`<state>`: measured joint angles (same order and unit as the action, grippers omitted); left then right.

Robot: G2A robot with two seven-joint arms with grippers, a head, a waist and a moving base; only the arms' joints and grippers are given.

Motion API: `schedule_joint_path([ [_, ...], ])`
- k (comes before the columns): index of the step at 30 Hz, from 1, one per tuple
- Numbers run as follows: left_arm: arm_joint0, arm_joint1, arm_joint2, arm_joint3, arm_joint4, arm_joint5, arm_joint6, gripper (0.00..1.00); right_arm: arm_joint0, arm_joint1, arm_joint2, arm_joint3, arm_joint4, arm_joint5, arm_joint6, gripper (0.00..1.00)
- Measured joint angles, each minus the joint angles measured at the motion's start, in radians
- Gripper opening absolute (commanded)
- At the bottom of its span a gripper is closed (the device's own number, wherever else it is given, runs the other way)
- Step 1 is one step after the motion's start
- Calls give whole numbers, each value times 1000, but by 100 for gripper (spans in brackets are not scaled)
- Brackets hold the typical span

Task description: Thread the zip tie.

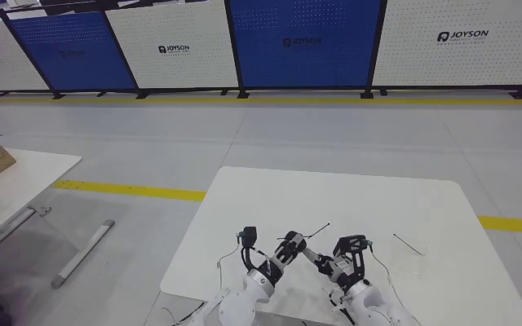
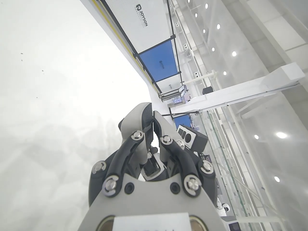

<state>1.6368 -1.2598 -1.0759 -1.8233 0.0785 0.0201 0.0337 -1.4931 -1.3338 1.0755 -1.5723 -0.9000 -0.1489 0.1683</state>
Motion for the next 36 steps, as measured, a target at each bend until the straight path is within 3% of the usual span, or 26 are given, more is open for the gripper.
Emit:
schedule_joint_path([
  [3, 0, 0, 0, 0, 0, 0, 0, 0, -1, 0, 2, 1, -2, 9, -9, 100],
  [7, -4, -1, 6, 1, -1, 1, 0, 0, -9, -5, -4, -4, -37, 85, -77, 100],
  [8, -7, -2, 10, 1, 1, 3, 0, 0, -8, -6, -10, -4, -42, 97, -79, 92],
  [10, -9, -3, 15, 0, 4, 5, 0, 0, -2, -8, -20, -3, -53, 114, -64, 57],
  [12, -10, -3, 18, -1, 8, 6, 2, 0, 6, -10, -33, -3, -54, 115, -33, 45],
  [13, -10, -3, 18, -1, 8, 7, 2, 0, 11, -10, -37, -1, -50, 104, -18, 34],
  [14, -10, -3, 19, -2, 9, 7, 3, 0, 16, -10, -41, 0, -39, 84, 1, 31],
  [18, -9, -3, 19, -2, 11, 10, 1, 0, 24, -8, -33, 3, 0, 16, 19, 31],
  [30, -10, -3, 31, 3, 28, 15, -4, 0, 30, -3, -33, 5, -2, -42, 22, 31],
  [36, -12, -3, 37, 9, 39, 17, -3, 0, 26, -1, -30, 2, -3, -56, -7, 25],
])
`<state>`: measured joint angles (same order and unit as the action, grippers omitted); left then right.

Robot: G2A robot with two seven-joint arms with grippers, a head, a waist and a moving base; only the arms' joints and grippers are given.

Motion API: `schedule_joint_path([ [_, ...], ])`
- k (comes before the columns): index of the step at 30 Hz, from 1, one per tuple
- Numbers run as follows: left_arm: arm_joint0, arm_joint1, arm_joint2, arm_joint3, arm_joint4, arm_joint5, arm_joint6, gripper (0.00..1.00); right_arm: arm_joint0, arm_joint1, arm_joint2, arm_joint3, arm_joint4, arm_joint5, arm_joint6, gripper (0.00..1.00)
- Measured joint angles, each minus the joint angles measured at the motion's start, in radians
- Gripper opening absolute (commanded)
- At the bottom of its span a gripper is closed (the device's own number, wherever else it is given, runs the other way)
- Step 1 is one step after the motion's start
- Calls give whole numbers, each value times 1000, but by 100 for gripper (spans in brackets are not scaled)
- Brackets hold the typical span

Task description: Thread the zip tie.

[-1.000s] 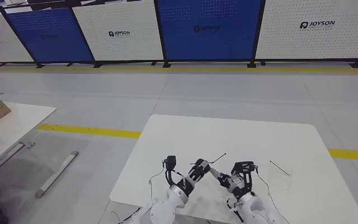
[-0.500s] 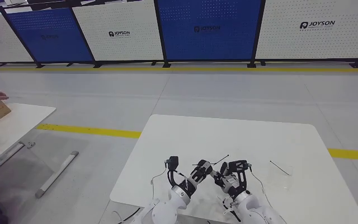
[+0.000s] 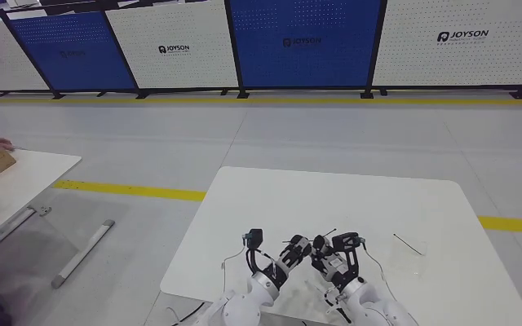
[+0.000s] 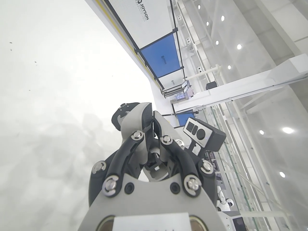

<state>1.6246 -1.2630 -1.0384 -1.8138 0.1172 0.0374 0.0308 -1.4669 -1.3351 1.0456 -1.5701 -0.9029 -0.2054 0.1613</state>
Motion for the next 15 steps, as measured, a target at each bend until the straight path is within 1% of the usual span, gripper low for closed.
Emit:
schedule_joint_path([
  [1, 0, 0, 1, 1, 2, 0, 0, 0, 0, 0, 0, 0, -1, -1, -1, 23],
  [9, -3, -1, 8, 7, 13, 4, 6, 0, -1, 2, -2, -5, -9, -8, -12, 21],
  [15, -3, -1, 10, 8, 17, 6, 8, 0, -2, 3, -2, -5, -10, -9, -21, 14],
])
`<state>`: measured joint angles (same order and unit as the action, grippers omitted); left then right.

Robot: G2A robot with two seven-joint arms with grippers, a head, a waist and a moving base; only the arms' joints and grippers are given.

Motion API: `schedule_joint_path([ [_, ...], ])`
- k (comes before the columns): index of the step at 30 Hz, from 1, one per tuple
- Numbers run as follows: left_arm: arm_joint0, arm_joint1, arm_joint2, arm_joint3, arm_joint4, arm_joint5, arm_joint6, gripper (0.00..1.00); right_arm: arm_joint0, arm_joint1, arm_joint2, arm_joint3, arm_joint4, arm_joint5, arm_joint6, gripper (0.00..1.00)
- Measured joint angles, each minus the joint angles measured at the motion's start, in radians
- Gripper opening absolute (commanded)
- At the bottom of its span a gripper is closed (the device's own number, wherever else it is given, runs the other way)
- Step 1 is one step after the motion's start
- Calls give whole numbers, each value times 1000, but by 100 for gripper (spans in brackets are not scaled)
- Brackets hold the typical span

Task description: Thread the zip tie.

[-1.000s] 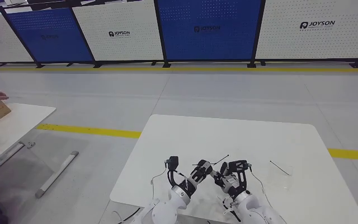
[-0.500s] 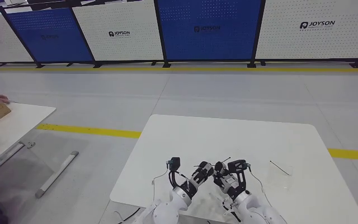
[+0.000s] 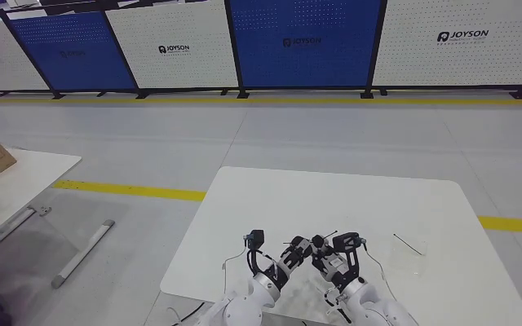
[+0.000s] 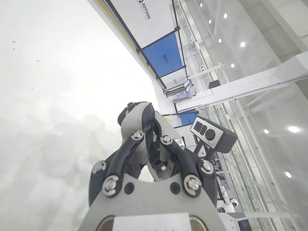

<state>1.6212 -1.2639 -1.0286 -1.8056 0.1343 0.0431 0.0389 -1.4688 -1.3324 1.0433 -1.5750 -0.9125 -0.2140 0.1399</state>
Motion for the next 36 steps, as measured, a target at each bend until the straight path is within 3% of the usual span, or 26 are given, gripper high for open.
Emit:
schedule_joint_path([
  [2, 0, 0, 0, 1, 0, 0, 1, 0, 0, 0, 0, 0, 0, 0, -1, 13],
  [5, -1, 0, 1, 4, 1, 0, 2, 0, 1, 0, -1, 0, 1, 2, -2, 0],
  [13, -2, -1, 2, 7, -2, 0, 5, 0, 5, 0, -3, 3, 10, 8, 4, 0],
  [20, 2, 0, 4, 9, -1, -50, 10, 0, 13, -1, -11, 11, 12, 13, 17, 0],
  [31, 6, 1, 1, 5, -5, -68, 10, 0, 15, -1, -14, 15, 21, 14, 15, 0],
  [33, 4, 0, 1, 5, -4, -61, 10, 0, 12, 0, -11, 13, 25, 5, 10, 30],
  [34, 4, 0, 2, 5, -5, -59, 11, 0, 11, 1, -9, 13, 25, 3, 10, 38],
  [36, 2, 0, 3, 6, -6, -56, 11, 0, 9, 2, -7, 15, 23, -2, 14, 40],
])
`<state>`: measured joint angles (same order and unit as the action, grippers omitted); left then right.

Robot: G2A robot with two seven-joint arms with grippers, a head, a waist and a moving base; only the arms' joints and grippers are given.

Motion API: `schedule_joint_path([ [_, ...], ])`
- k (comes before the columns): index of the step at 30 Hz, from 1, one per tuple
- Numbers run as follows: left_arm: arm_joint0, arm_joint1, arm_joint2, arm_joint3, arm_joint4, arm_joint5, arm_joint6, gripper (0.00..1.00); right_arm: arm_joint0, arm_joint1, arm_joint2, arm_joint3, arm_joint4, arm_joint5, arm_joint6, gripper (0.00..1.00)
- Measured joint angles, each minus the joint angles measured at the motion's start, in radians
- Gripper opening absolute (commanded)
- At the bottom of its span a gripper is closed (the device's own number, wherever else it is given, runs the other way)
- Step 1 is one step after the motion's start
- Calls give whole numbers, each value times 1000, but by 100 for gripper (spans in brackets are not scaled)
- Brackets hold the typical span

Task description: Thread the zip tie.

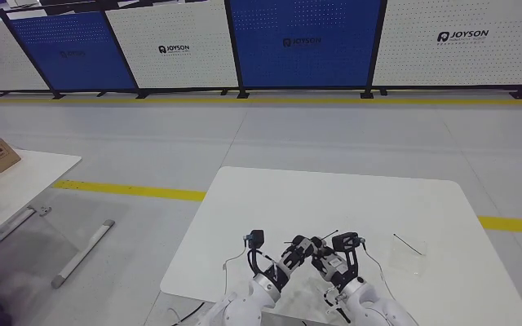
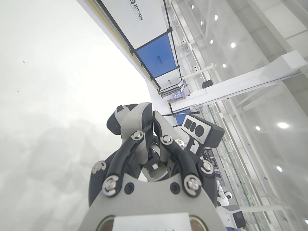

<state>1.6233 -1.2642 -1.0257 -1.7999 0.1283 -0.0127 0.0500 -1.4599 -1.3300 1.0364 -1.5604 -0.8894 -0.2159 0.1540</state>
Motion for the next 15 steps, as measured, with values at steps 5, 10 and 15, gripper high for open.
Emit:
schedule_joint_path([
  [5, -1, 0, 1, -1, 3, 6, 0, 0, -4, 2, 9, -3, 9, 0, 2, 39],
  [10, -3, 0, 5, -1, 8, 10, -1, 0, -10, 4, 14, -16, 7, 2, 0, 36],
  [15, -6, -1, 8, 4, 12, 18, -3, 0, -15, 6, 17, -27, 0, 4, -7, 33],
])
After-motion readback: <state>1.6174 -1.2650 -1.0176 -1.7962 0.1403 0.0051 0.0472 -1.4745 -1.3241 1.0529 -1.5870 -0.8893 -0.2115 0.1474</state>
